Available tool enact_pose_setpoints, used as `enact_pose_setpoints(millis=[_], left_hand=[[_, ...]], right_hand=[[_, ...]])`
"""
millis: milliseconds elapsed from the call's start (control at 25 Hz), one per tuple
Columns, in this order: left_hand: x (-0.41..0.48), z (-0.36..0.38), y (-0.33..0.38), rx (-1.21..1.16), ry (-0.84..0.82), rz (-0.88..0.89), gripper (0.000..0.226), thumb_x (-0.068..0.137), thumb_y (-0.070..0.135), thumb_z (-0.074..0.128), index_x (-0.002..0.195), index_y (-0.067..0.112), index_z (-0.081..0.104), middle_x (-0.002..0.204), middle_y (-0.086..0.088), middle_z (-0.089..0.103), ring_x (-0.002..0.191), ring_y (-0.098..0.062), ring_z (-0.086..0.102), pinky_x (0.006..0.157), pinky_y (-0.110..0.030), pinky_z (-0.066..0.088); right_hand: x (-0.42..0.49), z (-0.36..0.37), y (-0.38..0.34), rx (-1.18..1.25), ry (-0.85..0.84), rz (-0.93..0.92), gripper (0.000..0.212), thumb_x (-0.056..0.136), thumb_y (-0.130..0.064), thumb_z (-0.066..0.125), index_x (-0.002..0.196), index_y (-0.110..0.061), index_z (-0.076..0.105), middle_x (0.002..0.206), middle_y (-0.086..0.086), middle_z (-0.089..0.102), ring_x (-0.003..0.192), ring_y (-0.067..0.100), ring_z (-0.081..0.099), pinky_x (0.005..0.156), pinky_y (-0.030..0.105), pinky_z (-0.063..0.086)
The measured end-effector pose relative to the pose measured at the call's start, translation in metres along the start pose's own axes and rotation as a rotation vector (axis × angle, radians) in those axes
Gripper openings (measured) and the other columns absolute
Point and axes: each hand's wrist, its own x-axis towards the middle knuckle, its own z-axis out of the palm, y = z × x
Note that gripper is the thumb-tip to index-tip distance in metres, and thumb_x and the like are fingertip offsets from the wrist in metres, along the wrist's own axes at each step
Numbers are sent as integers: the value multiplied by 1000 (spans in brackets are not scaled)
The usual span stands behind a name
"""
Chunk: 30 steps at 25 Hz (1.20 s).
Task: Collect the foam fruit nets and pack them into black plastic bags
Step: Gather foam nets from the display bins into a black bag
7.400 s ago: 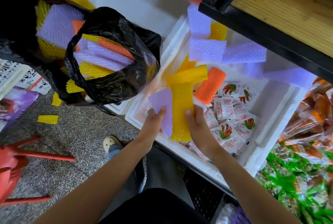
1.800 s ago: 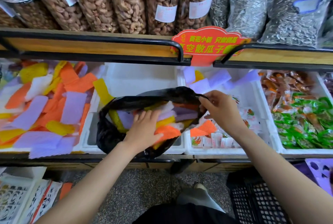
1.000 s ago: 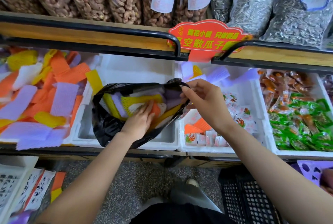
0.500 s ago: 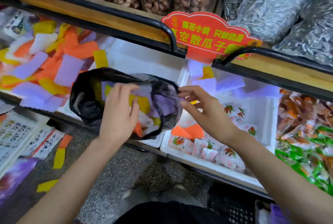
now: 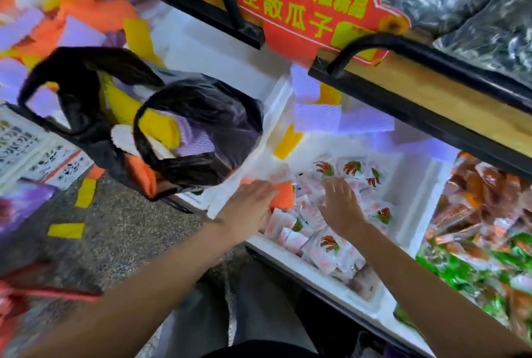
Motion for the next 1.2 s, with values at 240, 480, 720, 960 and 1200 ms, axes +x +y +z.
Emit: enact_pose_setpoints(millis=[240,480,720,960,1200], left_hand=[[34,56,-27,137,-161,-129,49,90,7,49,138,13,38,141,-10,38,133,-26,32,110,-39,22],[38,71,-40,14,175,-142,21,73,13,76,83,11,57,74,-3,61,66,-26,62,67,-39,50],[40,66,-22,-608,253,-441,16,95,19,53,96,15,38,70,10,51,56,-2,51,52,-16,36],[53,64,-6,-908,374,-601,20,94,18,54,108,14,40,100,3,58,84,-11,62,63,-15,52],[75,62,12,-1249,411,-616,27,95,26,53,121,22,54,102,5,66,89,-6,65,70,-16,49]], right_hand=[[83,-25,5,-58,145,-93,64,96,-11,45,149,-5,10,156,16,9,144,30,8,117,38,13],[153,-36,-1,-142,219,-100,75,96,-15,49,149,-6,-3,158,11,-4,145,28,6,117,37,14],[180,-23,8,-159,300,-92,64,91,-13,58,144,-4,25,146,17,33,127,35,37,97,43,38],[142,-35,5,66,477,-240,30,95,-15,46,121,-3,53,111,18,58,102,34,54,77,40,45],[43,-18,-20,523,330,-377,37,91,-16,58,127,-8,53,106,0,52,69,6,58,67,14,49]])
